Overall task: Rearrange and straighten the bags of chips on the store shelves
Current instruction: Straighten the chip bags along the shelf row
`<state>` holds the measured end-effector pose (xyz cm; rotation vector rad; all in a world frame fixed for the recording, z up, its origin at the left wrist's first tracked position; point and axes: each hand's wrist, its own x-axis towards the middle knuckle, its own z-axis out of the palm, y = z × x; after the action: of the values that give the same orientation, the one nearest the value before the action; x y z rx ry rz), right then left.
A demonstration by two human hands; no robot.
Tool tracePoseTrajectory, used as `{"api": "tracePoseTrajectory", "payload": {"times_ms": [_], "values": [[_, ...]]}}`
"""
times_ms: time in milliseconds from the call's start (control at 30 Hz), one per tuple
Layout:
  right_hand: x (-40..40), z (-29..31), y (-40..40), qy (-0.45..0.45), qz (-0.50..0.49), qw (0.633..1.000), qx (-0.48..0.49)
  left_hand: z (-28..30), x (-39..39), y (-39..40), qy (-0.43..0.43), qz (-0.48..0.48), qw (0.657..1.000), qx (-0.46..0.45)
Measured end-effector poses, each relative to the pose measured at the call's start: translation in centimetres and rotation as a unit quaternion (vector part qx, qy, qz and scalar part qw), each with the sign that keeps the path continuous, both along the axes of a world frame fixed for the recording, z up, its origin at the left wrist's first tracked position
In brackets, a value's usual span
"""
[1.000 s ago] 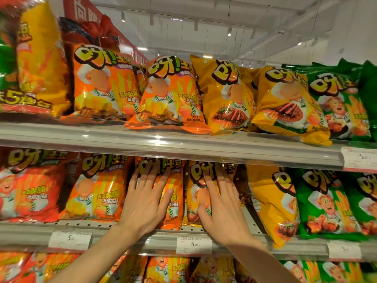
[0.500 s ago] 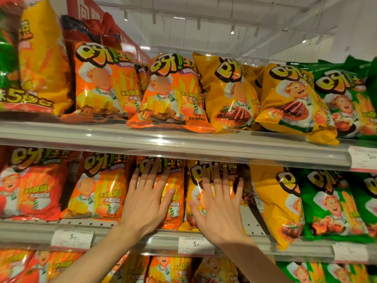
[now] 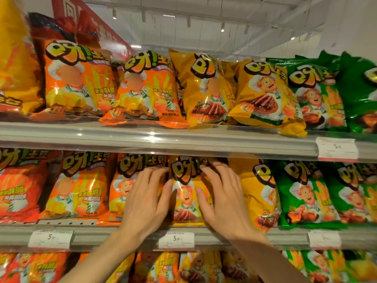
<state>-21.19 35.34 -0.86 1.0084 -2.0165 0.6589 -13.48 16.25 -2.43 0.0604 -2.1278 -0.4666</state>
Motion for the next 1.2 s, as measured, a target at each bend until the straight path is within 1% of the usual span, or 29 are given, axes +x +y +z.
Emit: {"api": "tracePoseTrajectory", "payload": {"times_ms": [133, 233, 300, 367, 433, 500, 567, 667, 767, 900, 967, 1033, 1100, 1167, 1200], "values": [[-1.7, 1.7, 6.3, 0.042, -0.028, 0.997, -0.060, 0.6, -1.9, 7.0, -0.041, -0.078, 0.992, 0.091], [-3.5, 2.1, 11.2, 0.044, -0.070, 0.994, -0.075, 0.4, -4.1, 11.7, -0.096, -0.123, 0.976, 0.153], [-4.9, 1.9, 14.1, 0.027, -0.111, 0.991, -0.069, 0.4, -5.4, 14.3, -0.130, -0.135, 0.965, 0.185], [-6.0, 1.4, 16.4, -0.003, -0.155, 0.987, -0.043, 0.6, -6.5, 16.5, -0.149, -0.132, 0.959, 0.203], [-6.7, 0.5, 17.8, -0.026, -0.184, 0.983, 0.009, 0.7, -7.3, 18.2, -0.170, -0.112, 0.956, 0.212], [-7.2, -0.6, 18.5, -0.044, -0.196, 0.977, 0.070, 0.7, -8.2, 19.3, -0.192, -0.092, 0.950, 0.230], [-7.6, -1.4, 18.9, -0.042, -0.198, 0.973, 0.111, 0.7, -8.6, 19.9, -0.187, -0.081, 0.946, 0.253], [-8.3, -2.2, 19.3, -0.014, -0.199, 0.972, 0.128, 1.0, -8.8, 19.7, -0.157, -0.095, 0.944, 0.274], [-9.2, -2.4, 20.2, -0.007, -0.200, 0.972, 0.123, 1.3, -8.5, 18.4, -0.143, -0.130, 0.928, 0.320], [-9.5, -2.0, 21.0, -0.011, -0.182, 0.977, 0.115, 1.8, -7.3, 16.1, -0.184, -0.171, 0.905, 0.343], [-9.2, -1.4, 20.7, -0.033, -0.152, 0.985, 0.080, 2.1, -6.9, 15.1, -0.208, -0.178, 0.898, 0.346], [-8.6, -0.4, 19.9, -0.078, -0.101, 0.991, 0.034, 2.5, -6.5, 14.4, -0.214, -0.193, 0.890, 0.354], [-7.9, 0.7, 18.9, -0.132, -0.044, 0.990, 0.019, 2.9, -6.3, 13.9, -0.222, -0.212, 0.882, 0.358], [-7.4, 1.4, 17.7, -0.213, 0.019, 0.977, 0.016, 3.2, -6.2, 13.5, -0.241, -0.222, 0.873, 0.361], [-7.3, 1.8, 17.0, -0.273, 0.047, 0.961, 0.008, 3.3, -6.1, 13.3, -0.255, -0.224, 0.868, 0.363]]}}
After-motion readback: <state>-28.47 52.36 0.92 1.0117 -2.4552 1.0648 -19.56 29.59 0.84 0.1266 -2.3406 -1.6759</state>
